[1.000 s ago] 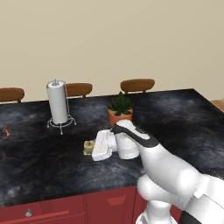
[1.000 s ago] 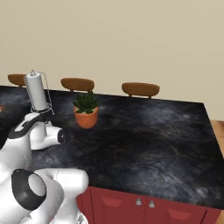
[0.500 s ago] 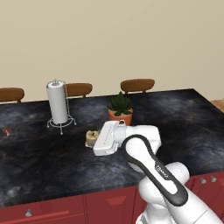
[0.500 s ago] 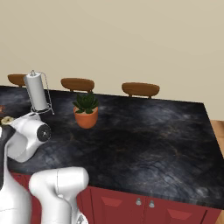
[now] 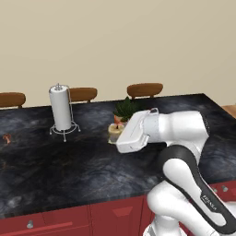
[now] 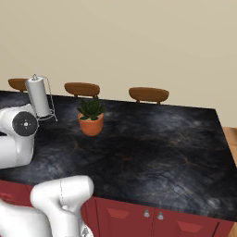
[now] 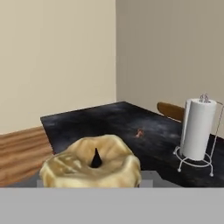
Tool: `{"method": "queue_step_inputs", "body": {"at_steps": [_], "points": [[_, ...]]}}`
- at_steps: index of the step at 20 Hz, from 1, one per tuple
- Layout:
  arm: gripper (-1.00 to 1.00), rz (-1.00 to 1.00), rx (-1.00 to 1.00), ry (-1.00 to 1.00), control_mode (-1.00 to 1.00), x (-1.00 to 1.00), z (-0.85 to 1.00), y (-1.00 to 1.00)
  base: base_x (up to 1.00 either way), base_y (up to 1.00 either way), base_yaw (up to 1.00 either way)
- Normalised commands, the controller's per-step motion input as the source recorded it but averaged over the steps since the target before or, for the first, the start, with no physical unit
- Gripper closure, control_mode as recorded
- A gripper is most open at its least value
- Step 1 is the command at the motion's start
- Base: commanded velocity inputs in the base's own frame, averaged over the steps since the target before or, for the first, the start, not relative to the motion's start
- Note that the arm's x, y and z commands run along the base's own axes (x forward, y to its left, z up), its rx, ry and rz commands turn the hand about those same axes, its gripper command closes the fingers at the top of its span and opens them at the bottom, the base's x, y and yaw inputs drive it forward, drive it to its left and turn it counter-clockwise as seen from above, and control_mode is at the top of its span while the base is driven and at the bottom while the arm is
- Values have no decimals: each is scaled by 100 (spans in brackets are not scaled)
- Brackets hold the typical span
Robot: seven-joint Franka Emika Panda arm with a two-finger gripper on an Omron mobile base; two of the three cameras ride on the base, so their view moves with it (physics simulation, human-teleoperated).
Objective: Pick the candle and candle from the dining table and place them in the open cabinet. Close the cabinet after placing the objects.
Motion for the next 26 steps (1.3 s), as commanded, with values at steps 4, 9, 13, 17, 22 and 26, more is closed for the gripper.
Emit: {"method": "queue_step_inputs", "body": {"at_steps": [4,9,13,17,22,26], "points": [[100,-12,-5,4,-100,-76,100,-51,0,0,0],[100,-2,0,0,-100,-15,10,-4,0,0,0],[100,0,0,0,100,0,0,0,-92,-1,9],[100,0,0,0,100,0,0,0,-91,-2,6],[100,0,0,0,100,0,0,0,-30,-21,-63],[100,0,0,0,100,0,0,0,0,0,-99]]}}
